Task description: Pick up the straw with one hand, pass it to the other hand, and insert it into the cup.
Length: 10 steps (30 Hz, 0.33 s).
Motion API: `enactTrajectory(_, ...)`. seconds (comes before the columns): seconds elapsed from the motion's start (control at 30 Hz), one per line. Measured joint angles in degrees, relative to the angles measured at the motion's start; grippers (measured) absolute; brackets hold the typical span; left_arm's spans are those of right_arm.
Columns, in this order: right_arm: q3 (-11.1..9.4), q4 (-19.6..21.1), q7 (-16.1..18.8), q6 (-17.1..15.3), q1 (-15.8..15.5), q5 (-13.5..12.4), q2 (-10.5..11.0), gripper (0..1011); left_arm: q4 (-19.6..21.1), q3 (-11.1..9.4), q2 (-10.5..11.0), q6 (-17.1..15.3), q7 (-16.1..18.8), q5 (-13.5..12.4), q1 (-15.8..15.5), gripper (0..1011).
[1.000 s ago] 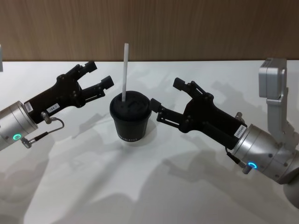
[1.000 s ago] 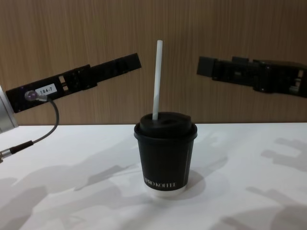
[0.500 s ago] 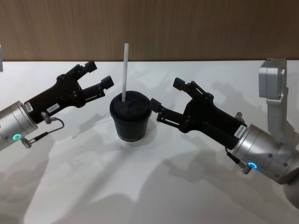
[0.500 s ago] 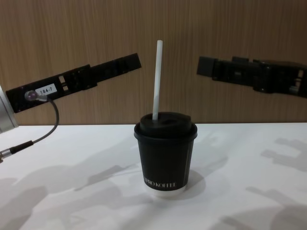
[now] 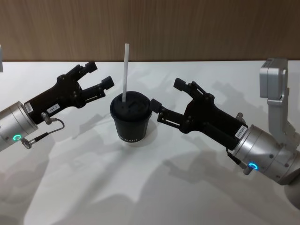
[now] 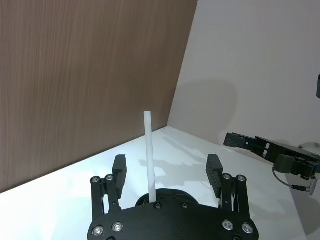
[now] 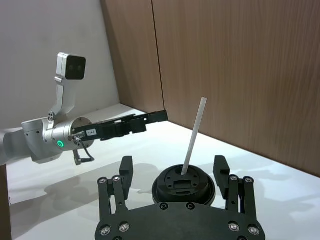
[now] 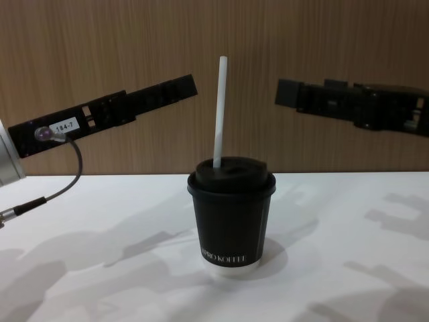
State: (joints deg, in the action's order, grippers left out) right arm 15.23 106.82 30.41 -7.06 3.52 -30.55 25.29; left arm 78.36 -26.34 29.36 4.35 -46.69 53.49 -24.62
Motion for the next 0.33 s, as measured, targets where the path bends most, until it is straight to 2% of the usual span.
enactTrajectory(0.33,0.00,0.00,0.00,0.00,0.00,0.00,0.00,1001,0.00,0.01,0.00,0.00,0.00,0.00,0.00,1001)
